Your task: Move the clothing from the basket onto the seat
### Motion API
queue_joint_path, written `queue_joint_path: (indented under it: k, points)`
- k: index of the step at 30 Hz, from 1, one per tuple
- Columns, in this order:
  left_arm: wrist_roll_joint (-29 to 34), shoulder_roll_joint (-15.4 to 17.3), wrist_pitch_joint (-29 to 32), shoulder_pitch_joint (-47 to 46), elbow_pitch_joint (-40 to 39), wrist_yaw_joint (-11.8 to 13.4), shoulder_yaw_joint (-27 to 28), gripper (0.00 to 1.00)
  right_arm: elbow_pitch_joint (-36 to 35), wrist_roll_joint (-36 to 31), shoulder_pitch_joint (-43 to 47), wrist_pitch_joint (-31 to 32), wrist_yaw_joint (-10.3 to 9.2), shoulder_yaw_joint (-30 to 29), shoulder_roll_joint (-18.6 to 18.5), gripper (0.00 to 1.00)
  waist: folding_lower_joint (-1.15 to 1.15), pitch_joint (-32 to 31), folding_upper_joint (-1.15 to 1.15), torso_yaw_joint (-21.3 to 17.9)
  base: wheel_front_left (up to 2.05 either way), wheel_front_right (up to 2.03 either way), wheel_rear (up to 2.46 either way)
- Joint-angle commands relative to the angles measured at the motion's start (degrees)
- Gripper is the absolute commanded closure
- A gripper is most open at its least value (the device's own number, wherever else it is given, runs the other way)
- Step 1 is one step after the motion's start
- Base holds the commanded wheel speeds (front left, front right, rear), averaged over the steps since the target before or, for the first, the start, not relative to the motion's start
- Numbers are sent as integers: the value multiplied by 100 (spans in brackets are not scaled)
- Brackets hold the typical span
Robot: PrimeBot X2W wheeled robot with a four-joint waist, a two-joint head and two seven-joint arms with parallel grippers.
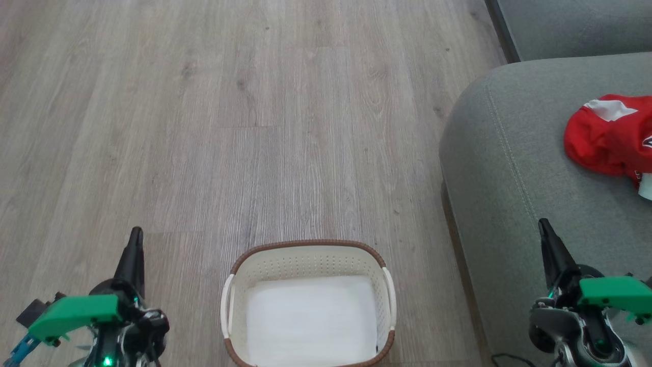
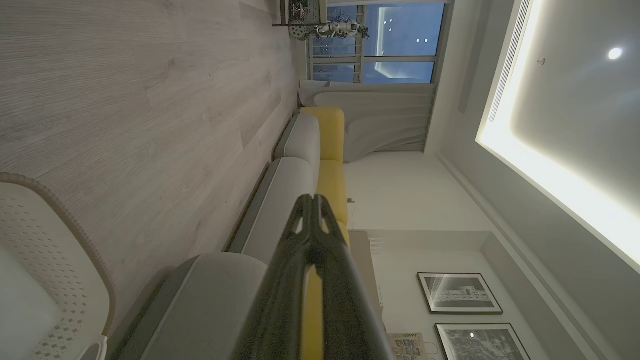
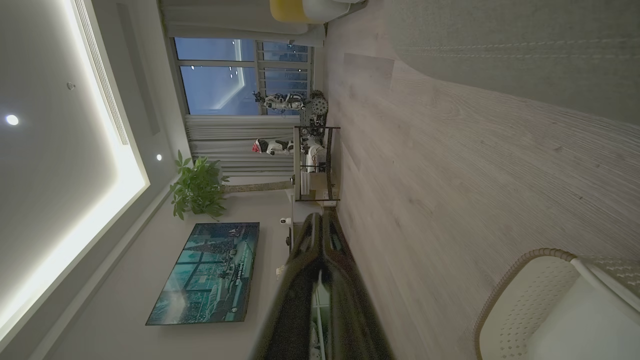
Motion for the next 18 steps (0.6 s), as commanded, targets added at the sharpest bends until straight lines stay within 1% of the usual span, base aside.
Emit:
queue_joint_path:
  k: [1, 18]
  points:
    - [-14, 41, 46, -279, -155, -38, 211, 100, -187, 9, -286, 58, -1, 97, 9, 100, 0, 0, 0, 0, 0, 0, 0]
    - [-14, 41, 46, -279, -156, -38, 211, 100, -186, 1, -287, 66, -1, 88, 15, 100, 0, 0, 0, 0, 0, 0, 0]
